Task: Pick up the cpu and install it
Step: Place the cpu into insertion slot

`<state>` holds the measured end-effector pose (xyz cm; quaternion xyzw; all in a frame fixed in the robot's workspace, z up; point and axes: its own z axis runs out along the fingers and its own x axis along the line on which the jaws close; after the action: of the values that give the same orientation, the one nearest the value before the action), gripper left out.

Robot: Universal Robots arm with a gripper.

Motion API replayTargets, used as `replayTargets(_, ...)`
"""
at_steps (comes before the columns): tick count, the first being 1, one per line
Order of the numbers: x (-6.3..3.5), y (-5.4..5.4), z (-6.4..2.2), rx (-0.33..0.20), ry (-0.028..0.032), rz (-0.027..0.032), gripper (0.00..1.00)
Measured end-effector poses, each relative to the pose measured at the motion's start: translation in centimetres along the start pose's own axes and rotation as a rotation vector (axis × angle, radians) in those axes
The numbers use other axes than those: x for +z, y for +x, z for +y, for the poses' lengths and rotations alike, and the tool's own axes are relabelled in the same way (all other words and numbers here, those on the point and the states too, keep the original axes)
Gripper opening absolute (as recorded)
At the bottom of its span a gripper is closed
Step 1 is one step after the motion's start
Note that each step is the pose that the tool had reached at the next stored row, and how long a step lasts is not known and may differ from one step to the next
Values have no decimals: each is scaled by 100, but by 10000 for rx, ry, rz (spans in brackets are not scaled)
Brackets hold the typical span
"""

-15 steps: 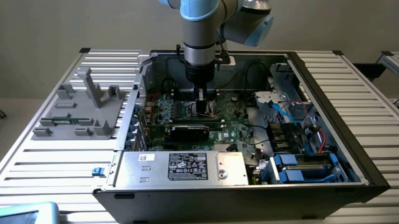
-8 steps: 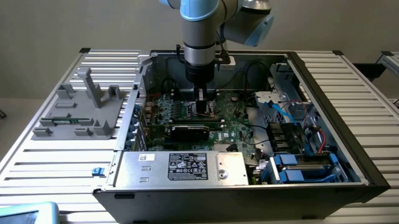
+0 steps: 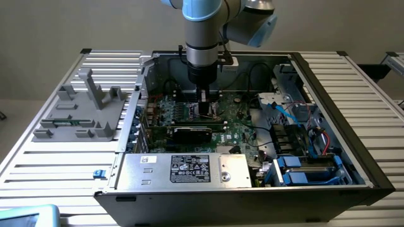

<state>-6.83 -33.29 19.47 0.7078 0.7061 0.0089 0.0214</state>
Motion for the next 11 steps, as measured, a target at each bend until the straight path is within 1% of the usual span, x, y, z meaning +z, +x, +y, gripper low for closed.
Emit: replayTargets(11,0,0,0,0,0,0,56)
